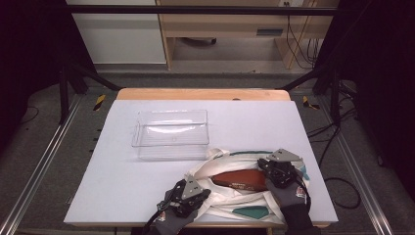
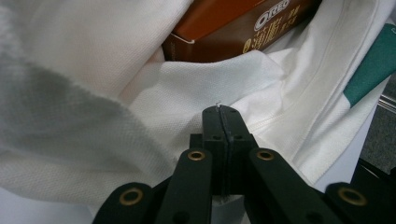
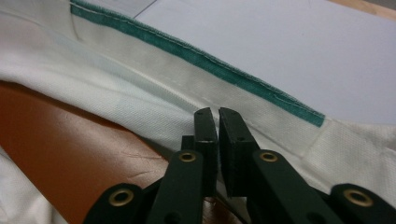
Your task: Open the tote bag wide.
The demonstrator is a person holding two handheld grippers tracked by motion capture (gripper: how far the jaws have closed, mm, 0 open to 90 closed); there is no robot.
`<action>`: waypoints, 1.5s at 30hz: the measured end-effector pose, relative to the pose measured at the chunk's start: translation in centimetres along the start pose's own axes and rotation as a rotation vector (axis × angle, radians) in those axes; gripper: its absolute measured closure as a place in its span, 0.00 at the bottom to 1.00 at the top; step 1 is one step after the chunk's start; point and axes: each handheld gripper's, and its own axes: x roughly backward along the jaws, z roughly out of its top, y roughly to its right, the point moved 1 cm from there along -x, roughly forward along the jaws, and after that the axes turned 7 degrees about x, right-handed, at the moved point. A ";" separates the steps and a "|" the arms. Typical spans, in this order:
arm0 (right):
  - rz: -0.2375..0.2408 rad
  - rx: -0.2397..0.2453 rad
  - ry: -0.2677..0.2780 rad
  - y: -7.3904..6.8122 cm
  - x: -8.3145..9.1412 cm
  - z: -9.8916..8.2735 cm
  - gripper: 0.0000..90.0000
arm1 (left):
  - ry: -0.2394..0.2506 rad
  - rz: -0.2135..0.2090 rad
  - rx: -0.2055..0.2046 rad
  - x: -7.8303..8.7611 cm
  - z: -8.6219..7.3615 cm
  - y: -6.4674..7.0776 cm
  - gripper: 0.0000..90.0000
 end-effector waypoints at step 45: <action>0.169 -0.103 -0.014 -1.5 6.6 -7.6 1.00 | 0.021 0.176 0.043 -3.2 8.1 -2.6 0.98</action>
